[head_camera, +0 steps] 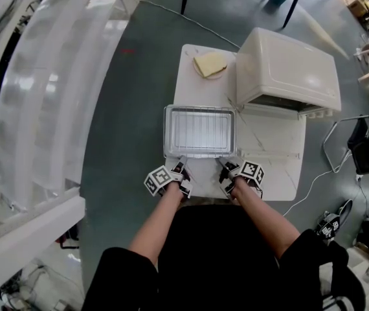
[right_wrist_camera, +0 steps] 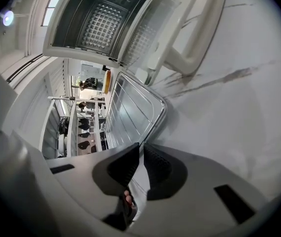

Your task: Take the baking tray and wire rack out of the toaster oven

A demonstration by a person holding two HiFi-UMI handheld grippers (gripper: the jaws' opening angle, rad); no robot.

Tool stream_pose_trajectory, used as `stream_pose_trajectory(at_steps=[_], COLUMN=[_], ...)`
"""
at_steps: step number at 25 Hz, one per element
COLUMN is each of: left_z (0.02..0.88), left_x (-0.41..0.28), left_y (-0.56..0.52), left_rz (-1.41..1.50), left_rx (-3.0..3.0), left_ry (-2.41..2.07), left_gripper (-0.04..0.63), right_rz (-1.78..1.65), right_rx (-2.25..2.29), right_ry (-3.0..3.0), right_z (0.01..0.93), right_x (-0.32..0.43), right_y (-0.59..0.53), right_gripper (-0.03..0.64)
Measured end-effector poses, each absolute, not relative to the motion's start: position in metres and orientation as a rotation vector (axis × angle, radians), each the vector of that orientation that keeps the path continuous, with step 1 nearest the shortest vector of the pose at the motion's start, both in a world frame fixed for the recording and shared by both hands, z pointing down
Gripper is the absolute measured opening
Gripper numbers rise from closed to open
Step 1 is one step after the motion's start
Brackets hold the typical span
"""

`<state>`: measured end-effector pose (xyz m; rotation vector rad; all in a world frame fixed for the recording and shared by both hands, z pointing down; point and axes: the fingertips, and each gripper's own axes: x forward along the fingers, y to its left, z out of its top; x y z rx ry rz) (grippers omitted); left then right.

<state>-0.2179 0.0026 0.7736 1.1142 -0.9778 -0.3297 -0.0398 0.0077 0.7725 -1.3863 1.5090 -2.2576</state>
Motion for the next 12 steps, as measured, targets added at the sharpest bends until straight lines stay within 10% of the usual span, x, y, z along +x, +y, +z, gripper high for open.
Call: stream_pose_trajectory(at_steps=[3, 12], left_z=[0.767, 0.77], left_x=[-0.213, -0.214], left_y=[0.001, 0.011], left_rz=[-0.271, -0.206], left_rx=[1.143, 1.159], left_ry=[-0.956, -0.957], left_gripper=[0.13, 0.143], right_rz=[-2.258, -2.259], right_rx=[-1.387, -1.368], right_ry=[1.505, 1.51], right_z=[0.774, 0.772], right_x=[-0.039, -0.039], right_y=[0.008, 0.011], right_gripper=[0.043, 0.076])
